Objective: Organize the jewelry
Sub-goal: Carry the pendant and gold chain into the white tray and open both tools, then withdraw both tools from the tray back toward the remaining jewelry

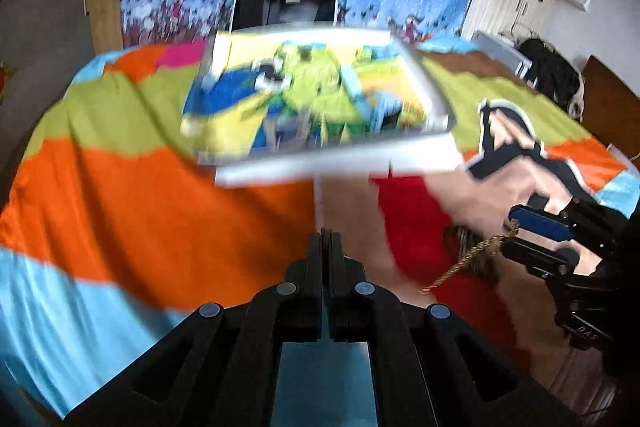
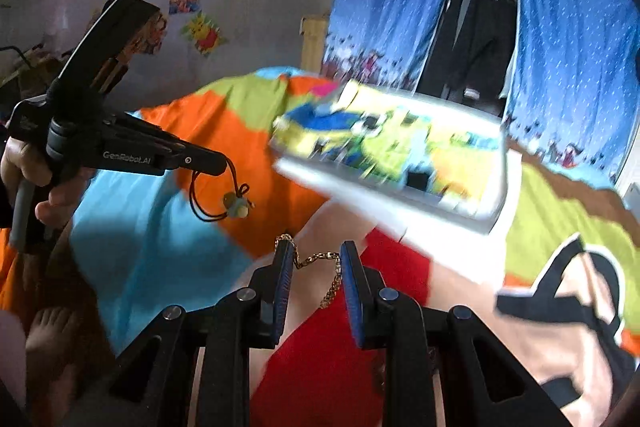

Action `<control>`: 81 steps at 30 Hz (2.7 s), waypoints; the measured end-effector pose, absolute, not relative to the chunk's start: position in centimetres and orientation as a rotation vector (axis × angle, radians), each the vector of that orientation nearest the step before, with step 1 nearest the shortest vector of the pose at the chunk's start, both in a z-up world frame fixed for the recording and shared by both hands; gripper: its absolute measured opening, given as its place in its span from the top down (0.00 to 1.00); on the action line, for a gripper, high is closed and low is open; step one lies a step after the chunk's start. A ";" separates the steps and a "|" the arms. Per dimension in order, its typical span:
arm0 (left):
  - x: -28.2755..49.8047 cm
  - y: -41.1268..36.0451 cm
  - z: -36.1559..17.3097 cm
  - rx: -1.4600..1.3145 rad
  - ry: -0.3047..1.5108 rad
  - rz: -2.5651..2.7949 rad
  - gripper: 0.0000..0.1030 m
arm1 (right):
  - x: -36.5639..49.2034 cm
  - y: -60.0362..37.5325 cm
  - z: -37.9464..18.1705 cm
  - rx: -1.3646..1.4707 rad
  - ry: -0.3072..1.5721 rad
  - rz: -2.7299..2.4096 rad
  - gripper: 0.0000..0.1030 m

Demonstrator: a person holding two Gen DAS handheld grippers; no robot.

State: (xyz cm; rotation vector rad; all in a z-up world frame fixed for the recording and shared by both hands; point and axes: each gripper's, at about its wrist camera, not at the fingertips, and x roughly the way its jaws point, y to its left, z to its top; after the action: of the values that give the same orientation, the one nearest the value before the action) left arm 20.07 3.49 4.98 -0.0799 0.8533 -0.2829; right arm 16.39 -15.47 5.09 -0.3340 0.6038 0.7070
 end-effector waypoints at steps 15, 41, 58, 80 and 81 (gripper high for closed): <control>39.0 3.1 8.4 -0.183 0.785 -0.286 1.00 | 37.7 -17.0 7.6 -0.246 0.604 0.544 0.77; 45.4 6.2 0.7 -0.373 0.930 -0.239 0.49 | 43.8 -17.1 0.3 -0.242 0.742 0.441 0.49; 35.7 5.5 7.3 -0.312 0.669 -0.082 0.02 | 35.7 -19.4 6.2 -0.180 0.560 0.311 0.00; 19.5 3.5 7.6 -0.217 0.558 -0.051 0.02 | 19.3 -19.8 7.3 -0.143 0.497 0.308 0.00; 19.0 3.5 7.4 -0.214 0.560 -0.051 0.02 | 18.8 -19.8 7.2 -0.141 0.500 0.306 0.00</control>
State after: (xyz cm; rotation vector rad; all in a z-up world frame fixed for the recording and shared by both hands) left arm 18.97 3.48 7.45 -0.2136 0.5604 -0.0514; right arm 18.83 -19.80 7.25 -0.1414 0.4995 0.3059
